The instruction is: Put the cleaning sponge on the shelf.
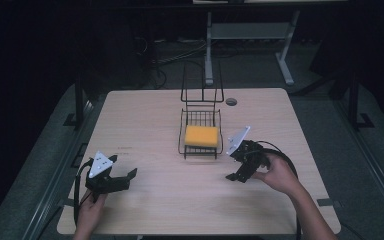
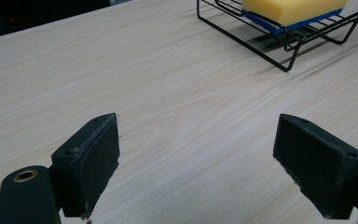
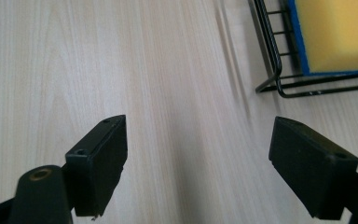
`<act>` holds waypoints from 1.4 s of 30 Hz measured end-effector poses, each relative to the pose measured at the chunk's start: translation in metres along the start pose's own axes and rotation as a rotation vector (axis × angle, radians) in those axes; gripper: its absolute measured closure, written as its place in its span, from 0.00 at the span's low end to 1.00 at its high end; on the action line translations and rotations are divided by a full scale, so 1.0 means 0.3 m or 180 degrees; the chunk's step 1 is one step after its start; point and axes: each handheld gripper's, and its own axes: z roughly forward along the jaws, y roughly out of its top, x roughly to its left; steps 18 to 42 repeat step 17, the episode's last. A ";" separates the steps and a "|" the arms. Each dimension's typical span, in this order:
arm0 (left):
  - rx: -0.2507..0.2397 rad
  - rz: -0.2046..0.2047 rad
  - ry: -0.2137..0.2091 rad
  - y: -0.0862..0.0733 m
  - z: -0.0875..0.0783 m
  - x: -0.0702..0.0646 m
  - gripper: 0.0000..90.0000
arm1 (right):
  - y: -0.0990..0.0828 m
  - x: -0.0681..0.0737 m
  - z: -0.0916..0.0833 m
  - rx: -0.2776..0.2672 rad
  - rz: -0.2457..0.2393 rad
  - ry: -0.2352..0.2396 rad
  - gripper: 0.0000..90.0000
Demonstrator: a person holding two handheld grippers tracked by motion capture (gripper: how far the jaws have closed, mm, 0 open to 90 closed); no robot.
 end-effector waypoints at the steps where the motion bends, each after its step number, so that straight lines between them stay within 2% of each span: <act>1: 0.0002 -0.0002 -0.0002 0.000 0.001 0.000 0.15 | -0.006 0.001 -0.003 -0.0010 -0.0001 -0.0007 0.21; 10: 0.0019 0.0020 -0.0007 -0.001 0.001 -0.003 0.15 | -0.064 0.018 -0.029 -0.0014 0.0097 -0.0134 0.20; 12: 0.0008 0.0025 0.0000 -0.001 0.002 -0.007 0.15 | -0.081 0.032 -0.044 -0.0041 0.0147 -0.0185 0.20; 16: 0.0012 0.0056 0.0000 0.000 0.004 -0.010 0.15 | -0.096 0.062 -0.070 -0.0092 0.0151 -0.0273 0.20; 17: 0.0010 0.0063 -0.0003 0.000 0.006 -0.012 0.15 | -0.110 0.091 -0.094 -0.0120 0.0125 -0.0374 0.20; 42: 0.0010 0.0063 -0.0003 0.000 0.006 -0.012 0.15 | -0.110 0.091 -0.094 -0.0120 0.0125 -0.0374 0.20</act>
